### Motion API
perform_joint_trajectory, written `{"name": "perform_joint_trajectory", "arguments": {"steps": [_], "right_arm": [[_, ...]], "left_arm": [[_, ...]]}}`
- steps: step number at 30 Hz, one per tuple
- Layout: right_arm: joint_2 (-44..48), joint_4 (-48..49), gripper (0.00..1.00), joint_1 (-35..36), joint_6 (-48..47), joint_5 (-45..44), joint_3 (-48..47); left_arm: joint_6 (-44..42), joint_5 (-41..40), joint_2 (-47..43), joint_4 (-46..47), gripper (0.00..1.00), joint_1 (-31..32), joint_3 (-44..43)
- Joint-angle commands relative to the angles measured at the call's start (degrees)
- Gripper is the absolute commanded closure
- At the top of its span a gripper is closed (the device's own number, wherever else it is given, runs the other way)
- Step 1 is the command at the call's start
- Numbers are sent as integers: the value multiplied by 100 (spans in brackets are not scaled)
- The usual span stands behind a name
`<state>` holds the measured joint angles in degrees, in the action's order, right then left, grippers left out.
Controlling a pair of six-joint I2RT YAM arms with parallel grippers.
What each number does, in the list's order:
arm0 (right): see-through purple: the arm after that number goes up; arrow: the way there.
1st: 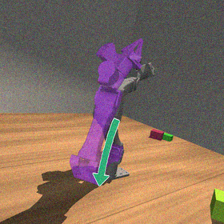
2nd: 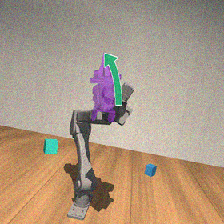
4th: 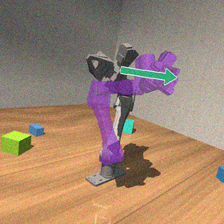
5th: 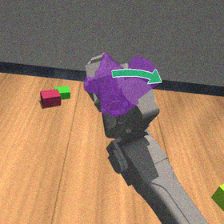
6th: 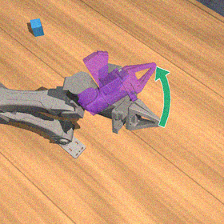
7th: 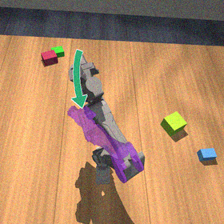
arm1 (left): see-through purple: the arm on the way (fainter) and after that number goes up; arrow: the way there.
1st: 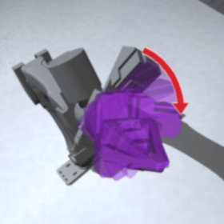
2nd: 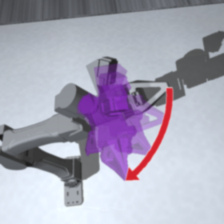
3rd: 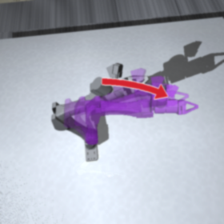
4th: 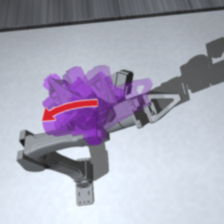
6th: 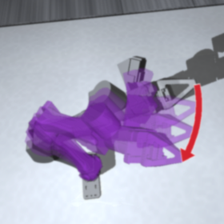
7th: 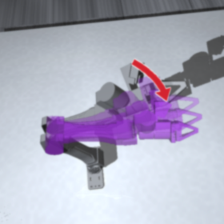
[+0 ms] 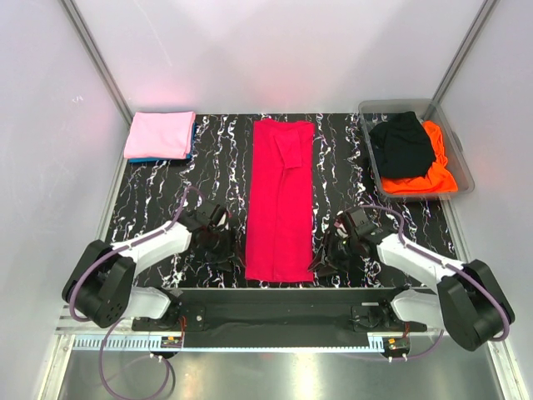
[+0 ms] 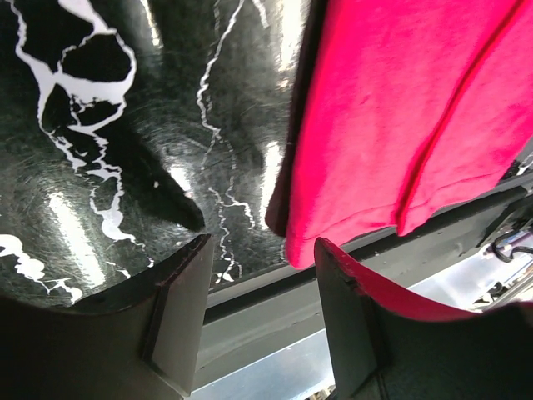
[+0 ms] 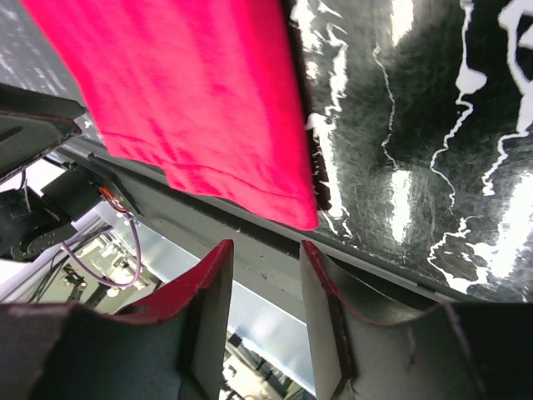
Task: Fold and stack the t-shirts
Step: Fold the tshirt
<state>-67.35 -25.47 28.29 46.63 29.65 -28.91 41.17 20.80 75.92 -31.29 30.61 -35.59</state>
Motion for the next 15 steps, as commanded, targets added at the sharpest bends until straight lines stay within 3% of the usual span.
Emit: {"name": "perform_joint_trajectory", "arguments": {"steps": [1, 15], "right_arm": [[-155, 482, 56, 159, 373, -82, 104], [-630, 983, 55, 326, 575, -311, 421]], "left_arm": [[-126, 162, 28, 228, 44, -29, 88], [67, 583, 257, 677, 42, 6, 387]]}}
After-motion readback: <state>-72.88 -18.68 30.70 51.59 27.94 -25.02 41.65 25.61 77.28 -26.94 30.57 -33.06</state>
